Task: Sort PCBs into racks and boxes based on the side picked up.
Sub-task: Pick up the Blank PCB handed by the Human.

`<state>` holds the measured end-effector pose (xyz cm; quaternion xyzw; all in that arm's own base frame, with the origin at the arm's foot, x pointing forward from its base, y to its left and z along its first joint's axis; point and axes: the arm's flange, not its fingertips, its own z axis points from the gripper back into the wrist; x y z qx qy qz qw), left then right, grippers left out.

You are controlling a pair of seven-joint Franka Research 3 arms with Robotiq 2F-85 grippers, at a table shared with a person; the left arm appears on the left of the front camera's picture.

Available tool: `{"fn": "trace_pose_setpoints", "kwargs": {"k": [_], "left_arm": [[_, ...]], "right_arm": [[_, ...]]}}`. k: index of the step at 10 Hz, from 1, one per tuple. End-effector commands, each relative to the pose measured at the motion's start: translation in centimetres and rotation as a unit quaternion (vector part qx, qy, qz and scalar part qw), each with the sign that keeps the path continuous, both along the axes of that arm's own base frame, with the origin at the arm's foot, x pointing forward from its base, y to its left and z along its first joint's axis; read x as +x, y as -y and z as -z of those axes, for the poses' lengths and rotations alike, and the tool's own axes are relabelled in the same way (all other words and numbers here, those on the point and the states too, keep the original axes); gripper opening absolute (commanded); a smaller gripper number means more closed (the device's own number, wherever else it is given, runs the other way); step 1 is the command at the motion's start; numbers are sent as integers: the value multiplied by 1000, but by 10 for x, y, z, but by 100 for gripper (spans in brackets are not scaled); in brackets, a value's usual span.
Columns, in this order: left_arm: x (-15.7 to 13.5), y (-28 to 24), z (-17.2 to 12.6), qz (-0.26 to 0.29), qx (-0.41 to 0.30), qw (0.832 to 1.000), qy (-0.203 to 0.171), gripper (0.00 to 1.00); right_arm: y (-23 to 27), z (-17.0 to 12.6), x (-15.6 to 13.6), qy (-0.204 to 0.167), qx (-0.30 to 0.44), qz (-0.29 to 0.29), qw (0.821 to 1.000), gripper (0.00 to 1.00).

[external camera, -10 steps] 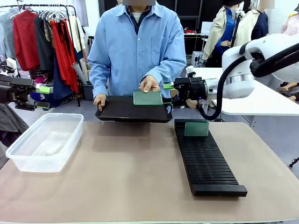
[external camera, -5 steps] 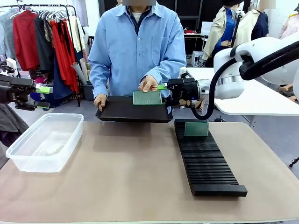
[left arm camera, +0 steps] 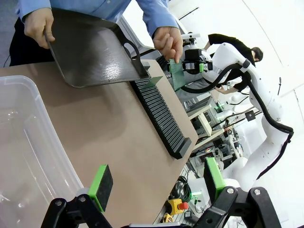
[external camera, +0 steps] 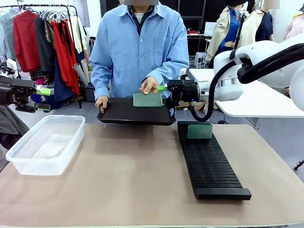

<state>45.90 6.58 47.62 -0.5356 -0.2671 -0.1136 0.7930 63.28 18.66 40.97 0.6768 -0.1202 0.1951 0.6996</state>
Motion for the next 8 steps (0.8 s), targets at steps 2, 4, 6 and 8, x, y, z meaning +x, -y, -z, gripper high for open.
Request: {"fn": "trace_pose_setpoints", "kwargs": {"k": [2, 4, 6, 8], "left_arm": [[0, 0, -1, 0, -1, 1000, 1, 100], [0, 0, -1, 0, -1, 1000, 1, 100], [0, 0, -1, 0, -1, 1000, 1, 100], [0, 0, -1, 0, -1, 1000, 1, 100]], "right_arm": [[-4, -5, 8, -14, 18, 10, 1000, 91], [-4, -3, 8, -18, 17, 13, 1000, 76], [-2, -2, 8, -21, 14, 18, 1000, 53], [1, 0, 9, -25, 15, 20, 999, 29]]}}
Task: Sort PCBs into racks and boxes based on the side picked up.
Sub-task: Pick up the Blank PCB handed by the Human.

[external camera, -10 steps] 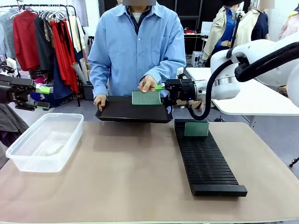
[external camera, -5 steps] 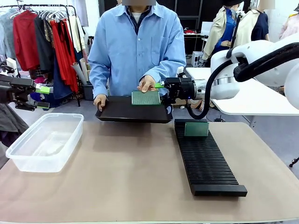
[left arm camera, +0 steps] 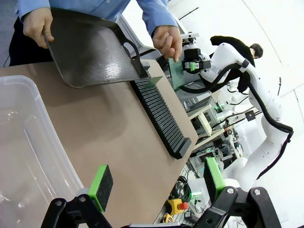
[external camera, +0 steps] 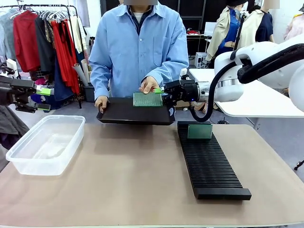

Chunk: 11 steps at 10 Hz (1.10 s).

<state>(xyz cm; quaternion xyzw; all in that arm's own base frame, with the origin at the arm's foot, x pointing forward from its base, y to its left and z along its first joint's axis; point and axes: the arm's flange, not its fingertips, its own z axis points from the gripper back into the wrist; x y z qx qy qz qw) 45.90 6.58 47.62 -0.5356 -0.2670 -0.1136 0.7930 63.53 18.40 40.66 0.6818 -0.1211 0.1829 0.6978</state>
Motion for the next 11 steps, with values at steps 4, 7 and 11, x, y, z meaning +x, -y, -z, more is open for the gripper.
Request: {"fn": "trace_pose_setpoints", "kwargs": {"k": [4, 7, 11], "left_arm": [[0, 0, -1, 0, -1, 1000, 1, 100], [0, 0, -1, 0, -1, 1000, 1, 100], [0, 0, -1, 0, -1, 1000, 1, 100]], "right_arm": [[-2, -1, 8, -29, -1, 20, 999, 0], [-3, 0, 7, -31, -6, 6, 999, 0], [2, 5, 2, -17, -6, 9, 1000, 0]]}}
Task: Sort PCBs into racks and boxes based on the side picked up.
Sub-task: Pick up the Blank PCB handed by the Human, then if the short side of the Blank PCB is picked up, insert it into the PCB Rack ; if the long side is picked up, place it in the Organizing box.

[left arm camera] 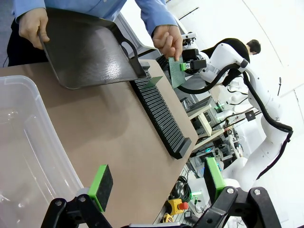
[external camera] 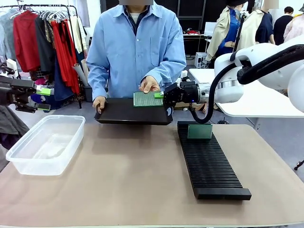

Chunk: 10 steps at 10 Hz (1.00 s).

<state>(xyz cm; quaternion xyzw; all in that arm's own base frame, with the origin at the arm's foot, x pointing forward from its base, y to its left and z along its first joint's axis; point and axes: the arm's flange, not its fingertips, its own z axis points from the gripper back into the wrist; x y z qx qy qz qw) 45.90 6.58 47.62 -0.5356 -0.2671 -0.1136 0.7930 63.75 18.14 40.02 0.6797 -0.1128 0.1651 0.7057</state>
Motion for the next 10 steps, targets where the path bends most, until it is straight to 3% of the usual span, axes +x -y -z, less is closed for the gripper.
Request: {"fn": "trace_pose_setpoints", "kwargs": {"k": [1, 10], "left_arm": [[0, 0, -1, 0, -1, 1000, 1, 100], [0, 0, -1, 0, -1, 1000, 1, 100]], "right_arm": [[0, -1, 0, 1, 0, 0, 1000, 0], [0, -1, 0, 1, 0, 0, 1000, 0]]}}
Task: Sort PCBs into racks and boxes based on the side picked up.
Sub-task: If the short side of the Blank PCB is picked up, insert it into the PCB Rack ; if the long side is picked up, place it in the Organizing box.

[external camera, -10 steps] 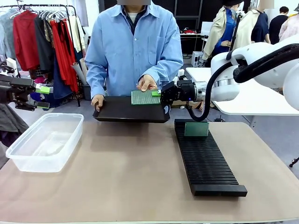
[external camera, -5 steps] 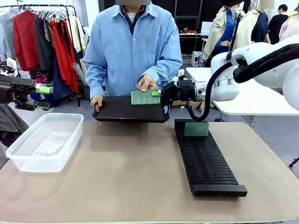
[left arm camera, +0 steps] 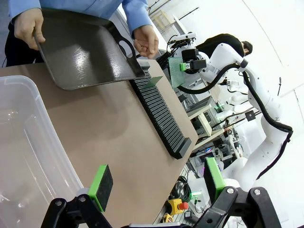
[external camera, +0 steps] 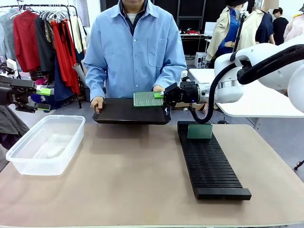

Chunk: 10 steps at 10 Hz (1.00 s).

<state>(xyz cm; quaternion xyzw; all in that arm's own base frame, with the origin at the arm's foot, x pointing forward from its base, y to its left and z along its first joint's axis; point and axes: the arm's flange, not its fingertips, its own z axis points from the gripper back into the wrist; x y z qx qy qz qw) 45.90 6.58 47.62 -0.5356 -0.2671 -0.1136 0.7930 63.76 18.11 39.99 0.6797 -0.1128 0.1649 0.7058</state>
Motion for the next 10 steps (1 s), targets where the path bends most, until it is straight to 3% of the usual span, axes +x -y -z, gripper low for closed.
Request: {"fn": "trace_pose_setpoints", "kwargs": {"k": [1, 10], "left_arm": [[0, 0, -1, 0, -1, 1000, 1, 100], [0, 0, -1, 0, -1, 1000, 1, 100]], "right_arm": [[-1, -2, 0, 2, 0, 0, 1000, 0], [-1, -2, 0, 2, 0, 0, 1000, 0]]}}
